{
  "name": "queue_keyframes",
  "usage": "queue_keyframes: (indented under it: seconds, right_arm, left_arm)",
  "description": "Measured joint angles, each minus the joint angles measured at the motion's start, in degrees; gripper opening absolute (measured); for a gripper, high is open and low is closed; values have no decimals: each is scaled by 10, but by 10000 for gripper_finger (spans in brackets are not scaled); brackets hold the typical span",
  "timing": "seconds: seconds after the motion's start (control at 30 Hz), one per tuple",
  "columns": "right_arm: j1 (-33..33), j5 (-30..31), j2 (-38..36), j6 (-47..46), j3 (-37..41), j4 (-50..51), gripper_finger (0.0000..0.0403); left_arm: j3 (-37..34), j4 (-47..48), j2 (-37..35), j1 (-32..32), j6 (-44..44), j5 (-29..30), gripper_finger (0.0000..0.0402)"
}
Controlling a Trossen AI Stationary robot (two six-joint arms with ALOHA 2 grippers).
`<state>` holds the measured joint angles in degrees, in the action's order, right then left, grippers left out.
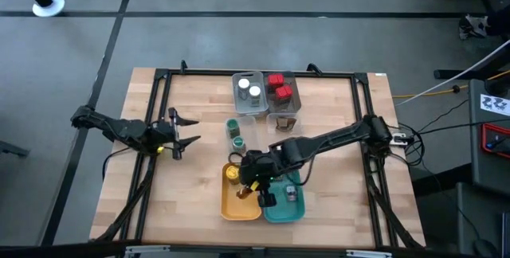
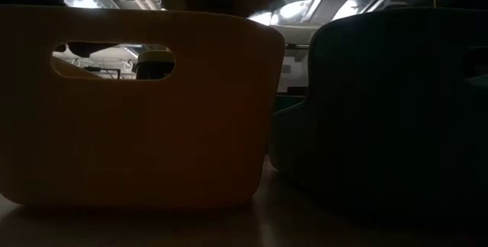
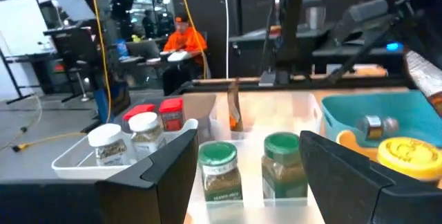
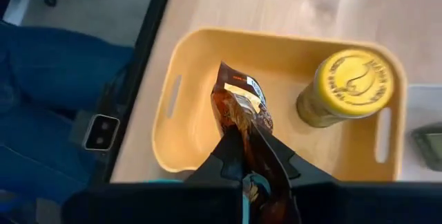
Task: Sort spices by type
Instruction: Put the orange seasoning pack into the right transparent bin
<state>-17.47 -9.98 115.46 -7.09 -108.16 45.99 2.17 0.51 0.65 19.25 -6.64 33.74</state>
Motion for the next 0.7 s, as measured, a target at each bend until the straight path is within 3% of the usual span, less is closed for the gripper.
queue_keyframes:
  seconds: [0.53,0.7]
  right_arm:
    - [0,9,66,33,-2,10,11]
    - [6,16,60,45,-55,119,11]
  left_arm:
    - [0,2,0,-37,15,-9,237]
    - [0,2,0,-37,20,-9,237]
